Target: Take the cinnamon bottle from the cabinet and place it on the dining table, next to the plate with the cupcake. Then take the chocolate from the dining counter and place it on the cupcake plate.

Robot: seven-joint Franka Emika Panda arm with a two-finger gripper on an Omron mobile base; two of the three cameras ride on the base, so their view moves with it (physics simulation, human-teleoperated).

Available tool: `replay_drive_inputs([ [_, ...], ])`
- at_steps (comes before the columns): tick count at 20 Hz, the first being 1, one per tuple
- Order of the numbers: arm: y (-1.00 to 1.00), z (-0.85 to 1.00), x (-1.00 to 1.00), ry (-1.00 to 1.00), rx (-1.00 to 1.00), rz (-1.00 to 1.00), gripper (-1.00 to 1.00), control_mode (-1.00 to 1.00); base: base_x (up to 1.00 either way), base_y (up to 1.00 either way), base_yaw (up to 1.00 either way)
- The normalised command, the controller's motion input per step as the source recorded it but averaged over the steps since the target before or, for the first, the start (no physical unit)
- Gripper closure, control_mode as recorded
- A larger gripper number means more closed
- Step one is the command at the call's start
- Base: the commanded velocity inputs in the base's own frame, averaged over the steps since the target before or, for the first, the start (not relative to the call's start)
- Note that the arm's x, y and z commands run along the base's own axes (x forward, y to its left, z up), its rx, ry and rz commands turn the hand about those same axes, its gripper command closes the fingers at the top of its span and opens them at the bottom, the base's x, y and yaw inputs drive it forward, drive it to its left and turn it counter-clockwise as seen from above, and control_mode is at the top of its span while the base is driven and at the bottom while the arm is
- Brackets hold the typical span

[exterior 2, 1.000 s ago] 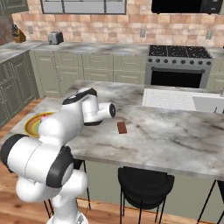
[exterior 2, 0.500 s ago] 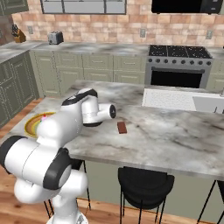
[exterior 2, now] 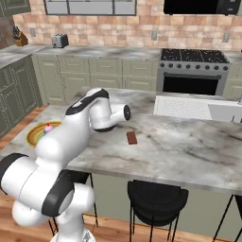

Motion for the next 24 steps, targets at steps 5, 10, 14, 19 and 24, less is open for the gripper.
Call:
replay_drive_inputs([
  [5,-0.22,1.0,-0.23,0.08,-0.02,-0.02,-1.0,-1.0,0.0,0.0,0.0],
  [10,-0.27,0.88,-0.34,0.1,-0.19,-0.05,-1.0,-1.0,0.0,0.0,0.0],
  [14,-0.46,0.3,-0.43,0.18,-0.37,-0.08,-1.0,-1.0,0.0,0.0,0.0],
  [19,-0.62,-0.19,-0.41,0.35,-0.42,-0.2,-1.0,-1.0,0.0,0.0,0.0],
  [24,-0.52,-0.23,-0.21,0.41,-0.37,-0.2,-1.0,-1.0,0.0,0.0,0.0],
])
